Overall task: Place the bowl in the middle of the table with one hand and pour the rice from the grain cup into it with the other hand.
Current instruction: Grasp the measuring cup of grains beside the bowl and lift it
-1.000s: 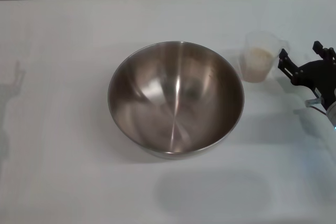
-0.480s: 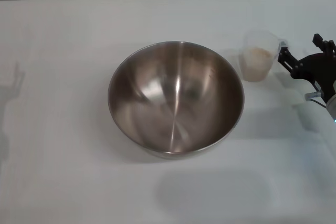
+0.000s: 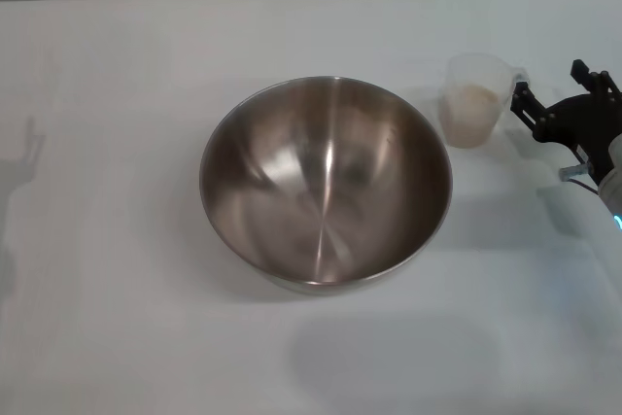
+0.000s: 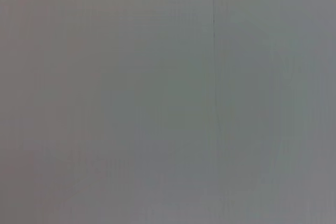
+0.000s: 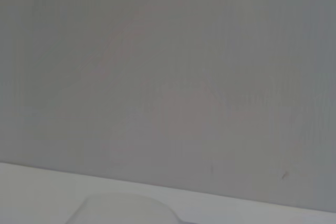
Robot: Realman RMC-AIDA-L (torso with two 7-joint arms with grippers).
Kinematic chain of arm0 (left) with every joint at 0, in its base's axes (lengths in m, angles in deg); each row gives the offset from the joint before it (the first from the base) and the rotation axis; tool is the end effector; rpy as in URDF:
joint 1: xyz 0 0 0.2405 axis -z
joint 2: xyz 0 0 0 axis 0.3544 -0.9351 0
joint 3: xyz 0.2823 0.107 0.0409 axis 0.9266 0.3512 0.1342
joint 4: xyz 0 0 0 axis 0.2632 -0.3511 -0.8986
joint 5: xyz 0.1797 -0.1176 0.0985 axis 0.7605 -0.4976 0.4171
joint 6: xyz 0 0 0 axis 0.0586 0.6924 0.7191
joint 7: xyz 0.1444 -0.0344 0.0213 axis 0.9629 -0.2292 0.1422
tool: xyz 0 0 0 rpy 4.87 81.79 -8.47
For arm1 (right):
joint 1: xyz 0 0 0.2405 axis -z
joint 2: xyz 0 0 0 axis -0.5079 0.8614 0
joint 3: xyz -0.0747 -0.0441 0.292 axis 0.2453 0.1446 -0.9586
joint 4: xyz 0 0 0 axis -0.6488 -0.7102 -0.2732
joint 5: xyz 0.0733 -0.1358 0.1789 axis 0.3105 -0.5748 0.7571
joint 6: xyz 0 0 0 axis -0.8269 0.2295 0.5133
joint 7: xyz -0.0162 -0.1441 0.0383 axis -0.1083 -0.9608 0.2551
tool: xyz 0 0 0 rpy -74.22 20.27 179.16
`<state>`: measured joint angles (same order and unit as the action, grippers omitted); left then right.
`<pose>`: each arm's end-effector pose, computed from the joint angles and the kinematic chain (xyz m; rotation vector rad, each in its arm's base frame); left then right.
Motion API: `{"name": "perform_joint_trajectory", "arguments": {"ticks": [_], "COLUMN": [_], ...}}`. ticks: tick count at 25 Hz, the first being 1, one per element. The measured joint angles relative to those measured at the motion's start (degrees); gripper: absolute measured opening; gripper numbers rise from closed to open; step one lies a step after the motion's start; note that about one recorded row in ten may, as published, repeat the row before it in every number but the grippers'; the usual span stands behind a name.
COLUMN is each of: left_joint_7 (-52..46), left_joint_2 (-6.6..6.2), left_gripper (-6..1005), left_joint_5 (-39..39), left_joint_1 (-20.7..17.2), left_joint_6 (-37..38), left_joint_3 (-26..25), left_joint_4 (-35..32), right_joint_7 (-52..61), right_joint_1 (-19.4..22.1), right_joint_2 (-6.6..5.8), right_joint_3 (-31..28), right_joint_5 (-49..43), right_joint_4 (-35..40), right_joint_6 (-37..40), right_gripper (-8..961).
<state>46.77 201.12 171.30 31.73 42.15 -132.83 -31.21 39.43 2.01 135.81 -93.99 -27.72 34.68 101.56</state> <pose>-0.4130 0.3157 -0.0193 -1.3554 -0.5159 -0.6363 0.3919 0.3730 -0.0852 -1.7356 0.5867 0.4781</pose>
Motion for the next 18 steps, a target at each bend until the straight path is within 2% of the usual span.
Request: {"name": "perform_joint_trajectory", "arguments": {"ticks": [3, 9, 18], "left_joint_7": [0.0, 0.0, 0.0], "left_joint_2": [0.0, 0.0, 0.02], "left_gripper": [832, 832, 832], "left_joint_5": [0.0, 0.0, 0.0], "left_joint_1": [0.07, 0.24, 0.37], "left_joint_6": [0.0, 0.01, 0.0], "left_joint_3": [0.0, 0.0, -0.01], "left_joint_4": [-0.5, -0.68, -1.07], "right_joint_7": [-0.19, -0.31, -0.41], "right_joint_1": [-0.01, -0.06, -0.22], "right_joint_2": [0.03, 0.08, 0.09], "right_joint_3": [0.0, 0.0, 0.0], "right_joint_5": [0.0, -0.04, -0.34], "right_joint_4": [-0.22, -0.32, -0.3], "right_joint_6": [-0.23, -0.27, -0.2], "right_gripper": [760, 540, 263]}}
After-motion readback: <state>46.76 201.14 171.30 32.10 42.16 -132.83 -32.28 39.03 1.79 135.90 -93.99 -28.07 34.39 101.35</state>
